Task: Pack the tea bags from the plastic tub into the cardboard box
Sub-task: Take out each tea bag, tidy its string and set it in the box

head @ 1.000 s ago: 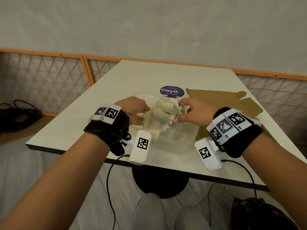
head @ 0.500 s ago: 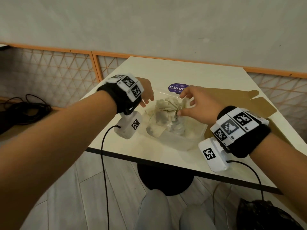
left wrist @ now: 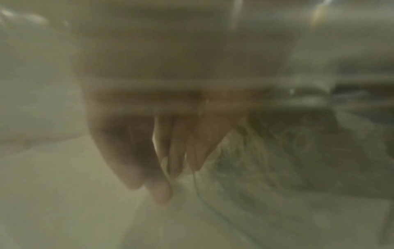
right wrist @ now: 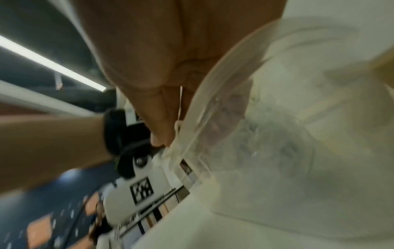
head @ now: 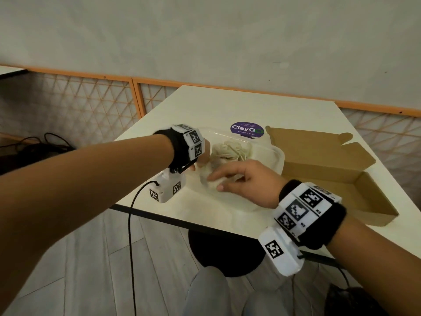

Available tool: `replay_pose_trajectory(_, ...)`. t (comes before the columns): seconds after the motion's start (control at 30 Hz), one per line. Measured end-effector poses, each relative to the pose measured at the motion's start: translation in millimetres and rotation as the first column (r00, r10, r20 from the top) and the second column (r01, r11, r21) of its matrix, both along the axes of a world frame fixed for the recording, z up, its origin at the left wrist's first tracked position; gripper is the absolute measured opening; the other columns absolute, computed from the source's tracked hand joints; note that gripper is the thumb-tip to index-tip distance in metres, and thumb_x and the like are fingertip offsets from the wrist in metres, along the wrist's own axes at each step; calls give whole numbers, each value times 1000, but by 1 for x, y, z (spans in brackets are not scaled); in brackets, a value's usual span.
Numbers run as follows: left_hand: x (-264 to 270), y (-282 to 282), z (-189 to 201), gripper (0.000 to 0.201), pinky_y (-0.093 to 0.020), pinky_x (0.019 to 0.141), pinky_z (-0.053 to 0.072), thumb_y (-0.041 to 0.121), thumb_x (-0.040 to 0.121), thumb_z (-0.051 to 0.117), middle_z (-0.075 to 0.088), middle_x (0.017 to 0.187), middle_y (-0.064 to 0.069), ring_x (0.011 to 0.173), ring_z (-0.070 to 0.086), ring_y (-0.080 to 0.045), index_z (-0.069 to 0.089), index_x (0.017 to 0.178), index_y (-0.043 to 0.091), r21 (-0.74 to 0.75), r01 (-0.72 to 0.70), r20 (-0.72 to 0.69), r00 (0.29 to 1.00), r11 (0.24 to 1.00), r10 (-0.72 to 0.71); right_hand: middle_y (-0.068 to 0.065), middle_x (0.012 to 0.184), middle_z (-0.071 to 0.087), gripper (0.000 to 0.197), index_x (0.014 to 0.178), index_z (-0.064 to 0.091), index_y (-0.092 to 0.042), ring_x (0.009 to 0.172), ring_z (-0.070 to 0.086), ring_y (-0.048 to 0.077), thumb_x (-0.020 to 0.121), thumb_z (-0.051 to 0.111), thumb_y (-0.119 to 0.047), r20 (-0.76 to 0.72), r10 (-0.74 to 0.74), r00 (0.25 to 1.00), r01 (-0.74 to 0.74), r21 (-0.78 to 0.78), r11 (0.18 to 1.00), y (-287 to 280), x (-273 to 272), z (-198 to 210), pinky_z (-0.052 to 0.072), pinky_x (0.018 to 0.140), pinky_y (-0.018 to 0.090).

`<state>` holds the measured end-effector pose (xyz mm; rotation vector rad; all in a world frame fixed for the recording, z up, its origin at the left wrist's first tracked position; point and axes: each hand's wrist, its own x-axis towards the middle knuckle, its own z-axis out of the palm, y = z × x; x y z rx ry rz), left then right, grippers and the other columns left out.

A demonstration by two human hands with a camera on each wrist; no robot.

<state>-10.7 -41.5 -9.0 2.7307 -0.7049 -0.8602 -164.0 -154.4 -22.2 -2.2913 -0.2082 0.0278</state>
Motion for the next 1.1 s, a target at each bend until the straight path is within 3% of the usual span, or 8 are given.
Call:
replay_pose_trajectory(0.1, 1, 1, 5, 11, -32, 77, 54, 13, 80, 69, 69, 86, -9, 77, 64, -22, 67, 79, 3, -45, -31, 134, 990, 999, 37, -11, 92, 67, 20, 85, 71, -24, 91, 60, 0, 80, 68, -5, 8, -181, 983, 170, 312, 935, -10, 1, 1, 44, 95, 23)
replay_pose_trajectory(0.2, -1, 9, 14, 18, -32, 77, 54, 12, 75, 75, 66, 93, -7, 82, 60, -19, 67, 91, 9, -297, -109, 120, 981, 949, 150, -2, 86, 67, 27, 86, 67, -16, 79, 63, 10, 76, 66, 9, -32, -286, 958, 266, 478, 837, -19, 6, 1, 55, 85, 29)
replay_pose_trajectory(0.37, -27, 27, 21, 41, -22, 76, 52, 4, 80, 71, 63, 95, 1, 81, 61, -10, 56, 116, 18, -738, -373, -285, 928, 562, 242, 2, 91, 65, 31, 90, 63, -14, 71, 58, 14, 78, 61, 14, -119, -372, 921, 344, 697, 629, -28, 14, 5, 52, 64, 21)
replay_pose_trajectory(0.53, -50, 24, 13, 11, -16, 61, 54, 13, 87, 67, 64, 84, -1, 69, 62, -11, 63, 97, 17, -835, -422, -385, 906, 353, 174, 9, 88, 59, 11, 81, 64, -16, 75, 50, 22, 86, 61, -7, -154, -427, 891, 351, 830, 434, -22, 20, 8, 50, 52, 18)
replay_pose_trajectory(0.67, -56, 16, 13, 13, -17, 58, 51, 28, 91, 61, 66, 79, 3, 63, 62, -10, 66, 86, 17, -852, -443, -407, 895, 279, 181, 11, 94, 54, 9, 77, 60, -21, 74, 46, 21, 84, 66, -20, -87, -453, 888, 357, 750, 557, -16, 25, 12, 42, 53, 20)
replay_pose_trajectory(0.87, -65, 8, 10, 33, -22, 69, 53, 40, 87, 64, 69, 87, 0, 72, 64, -12, 71, 102, 13, -846, -469, -486, 874, 253, -5, 14, 82, 54, 12, 83, 62, -12, 48, 44, 11, 80, 71, -20, -60, -506, 860, 429, 621, 656, -13, 42, 12, 38, 47, 22)
replay_pose_trajectory(1.0, -61, 15, -3, 11, -15, 58, 51, 9, 91, 59, 67, 86, -6, 69, 64, -11, 67, 97, 5, -862, -506, -497, 856, 37, 142, 2, 85, 59, 16, 86, 62, -19, 65, 52, 9, 77, 74, -25, 87, -578, 812, 522, 336, 784, -21, 41, 22, 41, 61, 18)
replay_pose_trajectory(1.1, -53, 23, -8, 10, -16, 56, 49, 11, 93, 54, 66, 89, -5, 78, 63, -15, 64, 92, 11, -830, -548, -557, 810, -98, 184, -1, 111, 47, 50, 115, 54, -28, 95, 51, 11, 71, 76, -40, 172, -490, 855, 504, -48, 862, -29, 37, 26, 41, 84, 22)
